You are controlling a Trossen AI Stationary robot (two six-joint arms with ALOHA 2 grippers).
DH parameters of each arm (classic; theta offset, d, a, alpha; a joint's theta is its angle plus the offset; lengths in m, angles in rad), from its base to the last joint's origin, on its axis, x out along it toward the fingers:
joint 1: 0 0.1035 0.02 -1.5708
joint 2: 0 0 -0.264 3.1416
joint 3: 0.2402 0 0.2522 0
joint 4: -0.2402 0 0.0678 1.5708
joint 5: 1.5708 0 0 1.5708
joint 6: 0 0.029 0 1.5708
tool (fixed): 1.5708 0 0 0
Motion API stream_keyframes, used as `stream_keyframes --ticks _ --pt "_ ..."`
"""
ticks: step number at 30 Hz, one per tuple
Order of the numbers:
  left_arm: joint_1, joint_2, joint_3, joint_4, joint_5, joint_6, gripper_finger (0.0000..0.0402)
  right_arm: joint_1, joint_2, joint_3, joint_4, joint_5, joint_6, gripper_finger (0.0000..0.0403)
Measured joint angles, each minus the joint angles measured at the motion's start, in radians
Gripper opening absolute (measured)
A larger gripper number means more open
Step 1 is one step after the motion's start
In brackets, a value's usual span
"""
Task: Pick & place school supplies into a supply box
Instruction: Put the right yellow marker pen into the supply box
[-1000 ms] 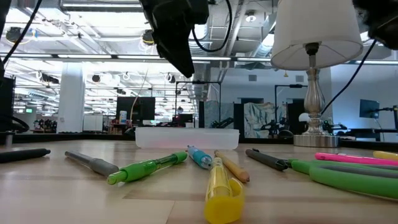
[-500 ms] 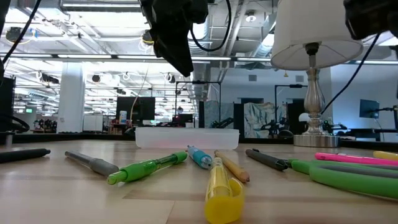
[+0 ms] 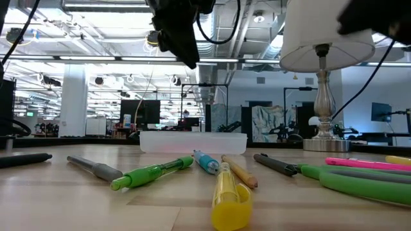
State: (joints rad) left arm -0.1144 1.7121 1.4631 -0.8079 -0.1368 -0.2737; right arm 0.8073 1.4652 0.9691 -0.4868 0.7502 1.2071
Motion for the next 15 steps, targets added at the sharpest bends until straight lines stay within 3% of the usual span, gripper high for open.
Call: stream_keyframes --ticks 3,9,13,15 --pt "-0.016 -0.011 0.0 -0.023 -0.008 0.0 0.014 0.011 -0.057 0.0 -0.096 0.077 0.12 0.0063" --pt "-0.051 -0.049 0.001 -0.047 -0.082 0.001 0.0139 0.039 -0.086 0.0 -0.313 0.079 0.574 0.0063" --pt "-0.07 -0.08 0.001 -0.069 -0.156 0.002 0.0139 0.048 -0.058 0.0 -0.465 -0.052 0.863 0.0063" --pt "-0.075 -0.095 0.001 -0.074 -0.191 0.006 0.0139 0.037 -0.04 0.0 -0.507 -0.172 0.901 0.0063"
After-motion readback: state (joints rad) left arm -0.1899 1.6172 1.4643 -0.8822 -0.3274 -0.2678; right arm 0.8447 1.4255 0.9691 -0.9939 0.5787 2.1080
